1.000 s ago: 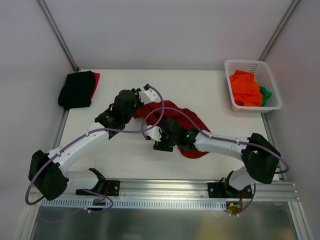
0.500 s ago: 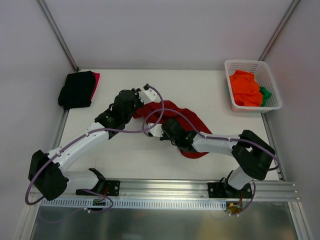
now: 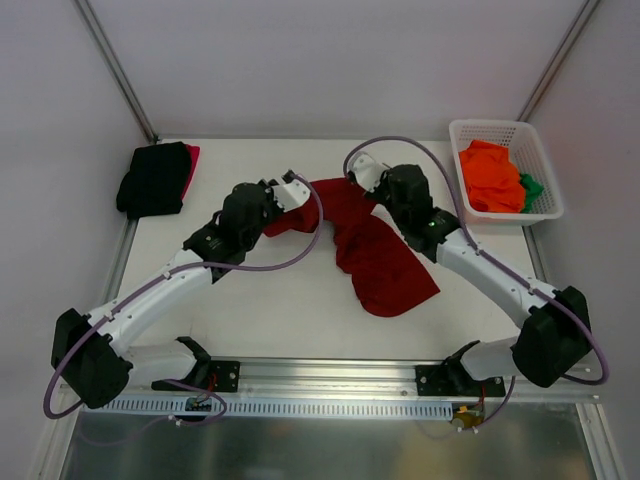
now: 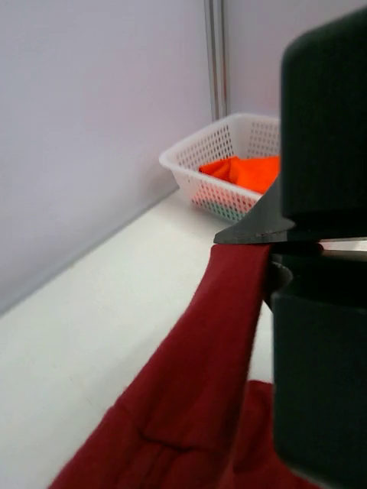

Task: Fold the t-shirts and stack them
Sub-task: Flatten the tshirt out

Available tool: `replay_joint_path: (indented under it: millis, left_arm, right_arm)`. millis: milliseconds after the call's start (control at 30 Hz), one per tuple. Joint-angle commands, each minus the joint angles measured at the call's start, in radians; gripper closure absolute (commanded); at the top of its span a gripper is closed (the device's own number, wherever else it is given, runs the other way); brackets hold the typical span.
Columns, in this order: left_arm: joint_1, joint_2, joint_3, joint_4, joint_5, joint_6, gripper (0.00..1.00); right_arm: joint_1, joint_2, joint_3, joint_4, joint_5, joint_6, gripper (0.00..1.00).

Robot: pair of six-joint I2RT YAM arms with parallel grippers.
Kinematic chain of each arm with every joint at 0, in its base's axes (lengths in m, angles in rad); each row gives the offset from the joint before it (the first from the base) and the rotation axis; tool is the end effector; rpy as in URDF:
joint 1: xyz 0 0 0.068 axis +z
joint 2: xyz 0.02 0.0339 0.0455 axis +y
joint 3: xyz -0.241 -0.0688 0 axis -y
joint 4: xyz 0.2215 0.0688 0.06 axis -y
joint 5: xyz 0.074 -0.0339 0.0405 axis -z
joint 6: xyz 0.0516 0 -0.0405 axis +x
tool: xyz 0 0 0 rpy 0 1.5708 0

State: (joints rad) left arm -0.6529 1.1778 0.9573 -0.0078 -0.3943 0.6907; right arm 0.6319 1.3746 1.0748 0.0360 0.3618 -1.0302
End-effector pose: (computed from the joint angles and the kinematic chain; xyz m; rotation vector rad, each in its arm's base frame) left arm 0.2308 -0.1516 0.3187 0.8844 1.5647 0.3811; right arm 0.2693 0.1745 0.3099 -1.1870 1.4326 -0.6094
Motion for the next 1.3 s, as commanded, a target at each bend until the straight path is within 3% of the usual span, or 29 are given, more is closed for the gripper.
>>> replay_joint_path:
  millis: [0, 233, 500, 833, 1000, 1167, 1267]
  left_arm:
    - [0.007, -0.052, 0.021, -0.017, -0.001, -0.019, 1.0]
    - [0.029, -0.107, 0.147, -0.026, -0.055, 0.064, 1.0]
    - [0.032, -0.144, 0.328, -0.05, -0.117, 0.153, 1.0]
    - [0.021, -0.133, 0.567, -0.075, -0.15, 0.225, 1.0]
    - [0.01, -0.159, 0.633, -0.077, -0.117, 0.191, 1.0]
    - [0.022, -0.208, 0.563, 0.167, -0.167, 0.303, 1.0]
    - [0.045, -0.207, 0.551, 0.222, -0.196, 0.352, 1.0]
  right_arm:
    - [-0.011, -0.051, 0.164, -0.099, 0.025, -0.007, 1.0]
    - [-0.067, -0.048, 0.353, -0.199, 0.101, -0.04, 1.0]
    - [-0.078, -0.085, 0.444, -0.217, 0.196, -0.076, 1.0]
    - [-0.075, -0.111, 0.68, -0.349, 0.187, -0.022, 1.0]
    - [-0.074, -0.126, 0.761, -0.386, 0.158, 0.027, 1.0]
    - [-0.093, -0.193, 0.72, -0.24, 0.219, -0.03, 1.0]
    - [-0.152, -0.222, 0.72, -0.194, 0.259, -0.025, 1.0]
